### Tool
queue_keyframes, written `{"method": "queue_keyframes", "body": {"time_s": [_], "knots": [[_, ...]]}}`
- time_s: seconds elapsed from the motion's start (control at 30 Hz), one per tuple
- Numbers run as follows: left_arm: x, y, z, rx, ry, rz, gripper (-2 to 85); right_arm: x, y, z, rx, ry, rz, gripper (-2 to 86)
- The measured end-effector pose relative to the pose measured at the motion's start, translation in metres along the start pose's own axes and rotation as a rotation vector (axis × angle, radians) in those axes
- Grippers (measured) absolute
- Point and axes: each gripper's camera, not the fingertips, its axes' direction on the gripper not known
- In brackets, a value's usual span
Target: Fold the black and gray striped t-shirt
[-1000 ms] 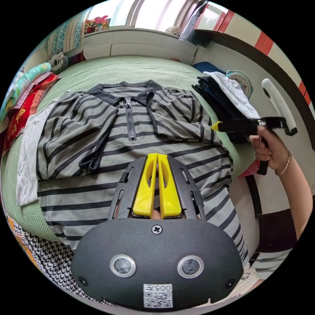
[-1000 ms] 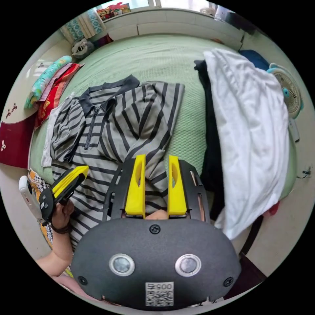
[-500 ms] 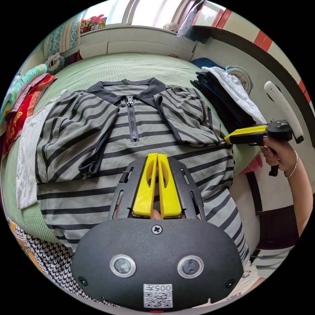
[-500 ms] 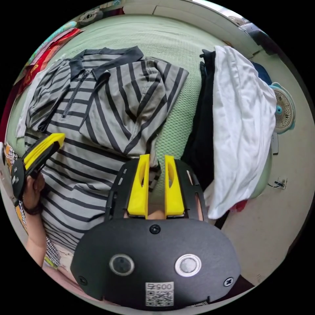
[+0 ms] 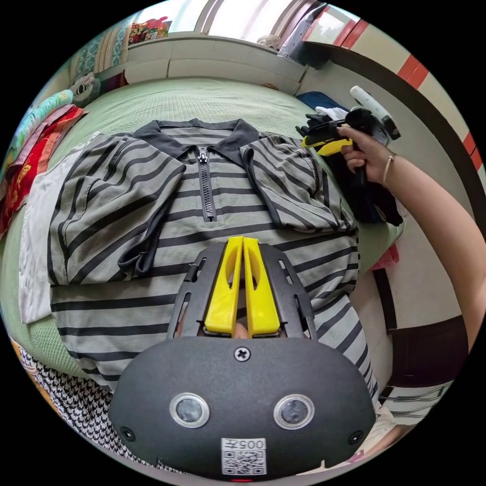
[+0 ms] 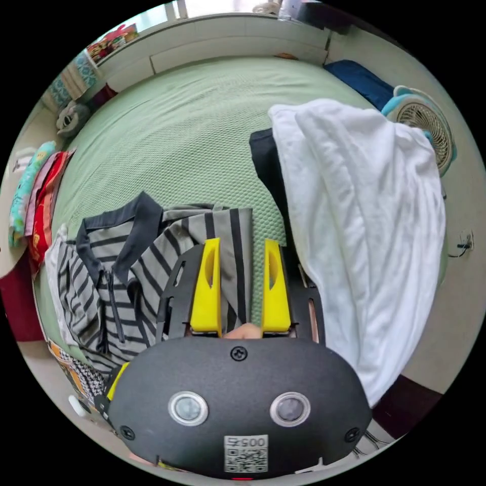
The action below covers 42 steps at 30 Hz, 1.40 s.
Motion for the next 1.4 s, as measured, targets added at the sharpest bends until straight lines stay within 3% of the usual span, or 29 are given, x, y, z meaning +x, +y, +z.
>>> {"method": "queue_keyframes", "body": {"time_s": [0.17, 0.47, 0.6, 0.87, 1.0, 1.17, 1.27, 1.4], "knots": [[-0.011, -0.003, -0.013, 0.032, 0.012, -0.006, -0.7, -0.018, -0.003, 0.007, 0.045, 0.004, -0.101, -0.5], [-0.029, -0.001, -0.043, 0.156, -0.052, -0.047, -0.7, -0.039, -0.050, -0.027, 0.203, 0.071, -0.044, -1.4], [-0.041, -0.003, -0.045, 0.134, -0.066, -0.081, -0.7, -0.045, -0.050, -0.018, 0.094, 0.072, -0.037, 0.5], [-0.059, 0.007, -0.060, 0.153, -0.001, -0.137, -0.6, -0.037, 0.088, -0.066, 0.148, -0.143, -0.271, 10.8], [-0.073, 0.022, -0.091, 0.150, 0.007, -0.183, -0.1, -0.023, 0.169, -0.076, 0.133, -0.124, -0.358, 11.9], [-0.106, 0.062, -0.147, 0.207, 0.042, -0.260, 3.8, 0.014, 0.244, -0.055, 0.083, -0.042, -0.318, 13.2], [-0.131, 0.083, -0.175, 0.202, -0.042, -0.320, 7.4, 0.030, 0.267, -0.041, 0.052, -0.038, -0.257, 13.2], [-0.168, 0.106, -0.177, 0.078, -0.138, -0.391, 9.8, 0.041, 0.281, -0.029, 0.030, -0.052, -0.181, 13.2]]}}
